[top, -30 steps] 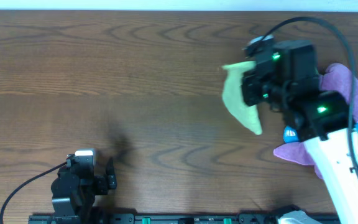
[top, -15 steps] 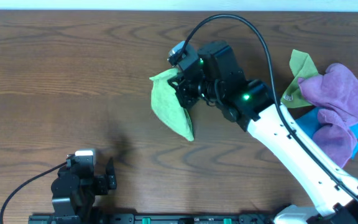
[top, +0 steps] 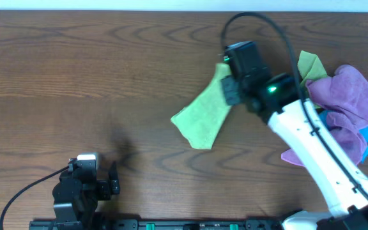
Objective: Fold the cloth
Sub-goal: 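Pull the green cloth left out of the pile with the right gripper, then lay the green cloth on the table and release it, then grasp the green cloth's left edge with the left gripper, right edge with right, then lift the green cloth with both grippers and stretch it between them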
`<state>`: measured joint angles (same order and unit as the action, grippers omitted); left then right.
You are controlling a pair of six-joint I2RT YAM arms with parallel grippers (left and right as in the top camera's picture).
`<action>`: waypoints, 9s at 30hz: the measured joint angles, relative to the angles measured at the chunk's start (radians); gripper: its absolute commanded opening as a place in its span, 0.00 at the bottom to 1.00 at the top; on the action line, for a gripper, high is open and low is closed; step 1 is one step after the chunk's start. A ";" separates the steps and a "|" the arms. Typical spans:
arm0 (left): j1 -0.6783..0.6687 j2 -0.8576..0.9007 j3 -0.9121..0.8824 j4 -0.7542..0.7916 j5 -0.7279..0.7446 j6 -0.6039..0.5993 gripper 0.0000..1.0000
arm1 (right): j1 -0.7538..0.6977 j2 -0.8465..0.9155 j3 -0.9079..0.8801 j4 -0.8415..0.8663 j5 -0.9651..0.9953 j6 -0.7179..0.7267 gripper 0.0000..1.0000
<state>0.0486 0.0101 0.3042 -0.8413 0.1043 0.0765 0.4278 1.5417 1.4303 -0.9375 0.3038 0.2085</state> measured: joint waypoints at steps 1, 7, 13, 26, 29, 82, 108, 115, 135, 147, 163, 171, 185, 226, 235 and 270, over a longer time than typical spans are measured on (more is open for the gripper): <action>0.000 0.000 0.000 0.000 0.000 0.000 0.95 | -0.040 0.000 0.000 -0.023 0.030 0.013 0.80; 0.000 0.000 0.000 0.000 0.000 0.000 0.95 | -0.111 0.000 0.000 -0.038 -0.087 -0.008 0.92; 0.000 0.000 0.000 0.000 0.000 0.000 0.95 | -0.053 0.006 0.000 -0.003 -0.454 -0.127 0.86; 0.000 0.000 0.000 0.000 0.000 0.000 0.95 | 0.109 0.320 0.003 0.096 -0.593 -0.157 0.80; 0.000 0.000 0.000 0.000 0.000 0.000 0.95 | 0.116 0.349 0.003 0.112 -0.595 -0.152 0.78; 0.000 0.000 0.000 0.000 0.000 0.000 0.95 | 0.117 0.506 0.003 0.182 -0.488 -0.135 0.15; 0.000 0.000 0.000 0.000 0.000 0.000 0.95 | 0.117 0.315 0.016 -0.027 -0.291 -0.035 0.02; 0.000 0.000 0.000 0.000 0.000 0.000 0.95 | 0.117 0.252 0.016 -0.123 -0.212 0.055 0.02; 0.000 0.000 -0.001 0.190 0.016 -0.001 0.95 | 0.032 -0.217 -0.624 -0.039 -0.215 0.315 0.02; 0.000 0.000 -0.001 0.193 0.023 -0.175 0.95 | 0.031 -0.286 -0.671 -0.089 -0.079 0.559 0.36; 0.000 0.206 0.001 0.351 0.296 -0.380 0.95 | 0.031 -0.644 -0.673 -0.086 -0.071 0.595 0.61; -0.042 0.755 0.271 0.347 0.411 -0.391 0.95 | 0.031 -0.643 -0.673 -0.036 -0.093 0.564 0.61; -0.326 1.434 0.457 0.555 0.544 -0.594 0.95 | 0.031 -0.642 -0.673 -0.014 -0.152 0.521 0.61; -0.489 1.812 0.467 1.126 0.766 -0.943 0.06 | 0.031 -0.643 -0.673 0.011 -0.181 0.505 0.61; -0.349 1.771 0.553 1.139 0.882 -0.970 0.06 | 0.031 -0.567 -0.673 0.042 -0.181 0.505 0.62; -0.220 1.675 0.632 0.031 0.257 -0.430 0.82 | 0.031 -0.078 -0.594 0.398 -0.267 0.319 0.66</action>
<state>-0.1719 1.6848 0.9367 -0.8108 0.3611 -0.3531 0.4583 1.4635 0.8364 -0.5396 0.0372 0.5278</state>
